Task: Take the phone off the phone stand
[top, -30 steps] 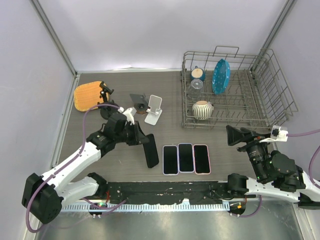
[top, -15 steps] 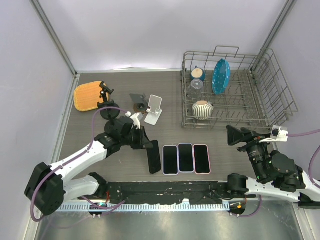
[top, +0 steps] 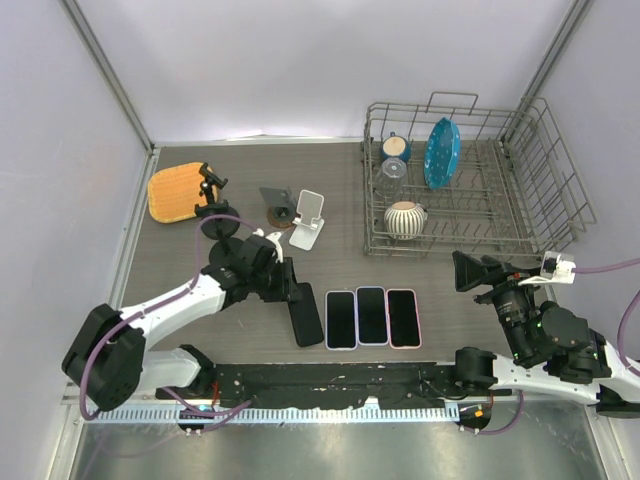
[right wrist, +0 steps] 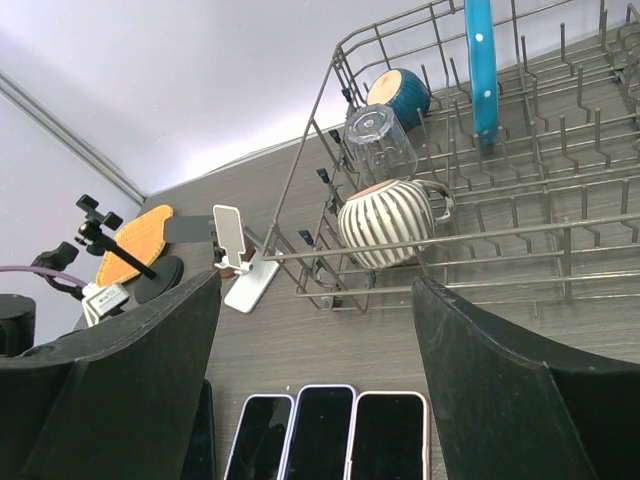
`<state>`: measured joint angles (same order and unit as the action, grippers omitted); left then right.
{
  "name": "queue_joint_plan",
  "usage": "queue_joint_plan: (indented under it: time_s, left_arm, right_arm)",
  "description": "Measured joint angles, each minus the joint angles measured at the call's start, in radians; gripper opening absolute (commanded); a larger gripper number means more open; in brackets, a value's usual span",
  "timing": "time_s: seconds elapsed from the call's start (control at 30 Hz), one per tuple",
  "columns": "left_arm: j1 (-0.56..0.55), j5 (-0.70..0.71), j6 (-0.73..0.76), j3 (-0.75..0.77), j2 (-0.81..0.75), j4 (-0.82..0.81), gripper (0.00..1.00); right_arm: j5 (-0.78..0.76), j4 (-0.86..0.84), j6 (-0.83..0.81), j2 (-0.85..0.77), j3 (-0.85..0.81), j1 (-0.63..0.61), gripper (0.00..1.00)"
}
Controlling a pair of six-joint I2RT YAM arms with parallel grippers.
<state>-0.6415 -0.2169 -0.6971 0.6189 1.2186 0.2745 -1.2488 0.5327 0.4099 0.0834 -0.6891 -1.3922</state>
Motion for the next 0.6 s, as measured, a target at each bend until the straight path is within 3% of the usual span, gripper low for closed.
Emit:
queue_joint_plan:
  time_s: [0.23,0.47,0.6]
  left_arm:
    - [0.000,0.020,0.005,0.021,0.095,0.016,0.53]
    - [0.000,0.042,0.008,0.021,0.105,0.036,0.79]
    - [-0.001,0.068,0.007,0.033,0.105,0.053,0.87]
  right_arm:
    - [0.000,0.013,0.012,0.000,0.000,0.000,0.82]
    - [-0.006,0.016,0.012,0.000,0.000,-0.001,0.82]
    - [-0.007,0.016,0.012,0.000,0.000,-0.003,0.82]
